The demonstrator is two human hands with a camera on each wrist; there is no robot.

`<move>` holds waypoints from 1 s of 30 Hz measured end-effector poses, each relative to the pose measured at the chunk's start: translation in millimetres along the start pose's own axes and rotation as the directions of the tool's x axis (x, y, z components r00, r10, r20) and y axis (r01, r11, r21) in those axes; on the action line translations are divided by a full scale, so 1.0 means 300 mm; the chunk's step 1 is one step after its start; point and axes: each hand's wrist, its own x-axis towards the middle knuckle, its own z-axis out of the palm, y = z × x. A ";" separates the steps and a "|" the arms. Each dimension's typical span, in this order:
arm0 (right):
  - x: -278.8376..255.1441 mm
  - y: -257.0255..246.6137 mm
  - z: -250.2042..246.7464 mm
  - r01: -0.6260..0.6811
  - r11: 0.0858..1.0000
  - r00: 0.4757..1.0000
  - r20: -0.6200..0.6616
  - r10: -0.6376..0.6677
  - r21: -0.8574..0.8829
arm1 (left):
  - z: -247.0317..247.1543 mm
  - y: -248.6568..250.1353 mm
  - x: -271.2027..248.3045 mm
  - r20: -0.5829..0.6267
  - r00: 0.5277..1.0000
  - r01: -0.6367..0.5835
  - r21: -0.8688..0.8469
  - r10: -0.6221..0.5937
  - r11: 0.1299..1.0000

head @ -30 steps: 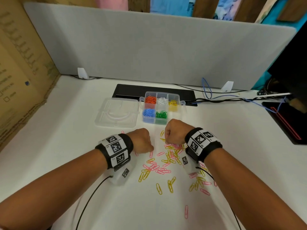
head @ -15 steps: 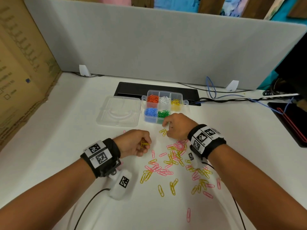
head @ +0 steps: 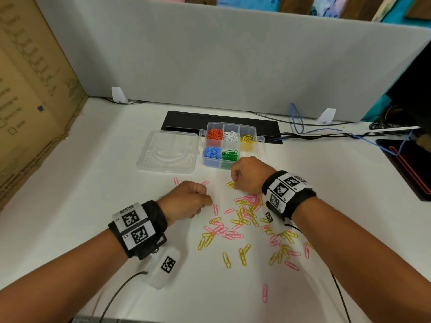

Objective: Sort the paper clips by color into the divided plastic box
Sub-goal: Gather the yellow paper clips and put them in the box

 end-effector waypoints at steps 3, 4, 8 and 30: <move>-0.007 0.000 -0.019 0.014 1.000 1.000 -0.004 -0.014 0.001 | -0.004 0.004 0.002 -0.035 0.999 -0.015 -0.013 0.015 1.000; -0.011 0.002 -0.027 0.020 0.999 1.000 0.012 -0.019 -0.049 | -0.006 0.001 0.002 -0.039 0.999 -0.018 -0.020 0.017 1.000; -0.016 0.007 -0.034 0.030 0.975 0.996 0.084 -0.011 -0.222 | -0.010 -0.023 -0.007 -0.021 1.000 -0.007 -0.042 0.006 0.999; -0.142 -0.166 0.009 0.165 0.838 0.986 -0.072 -0.150 0.520 | 0.057 -0.044 0.005 0.142 0.979 0.202 -0.669 -0.144 0.716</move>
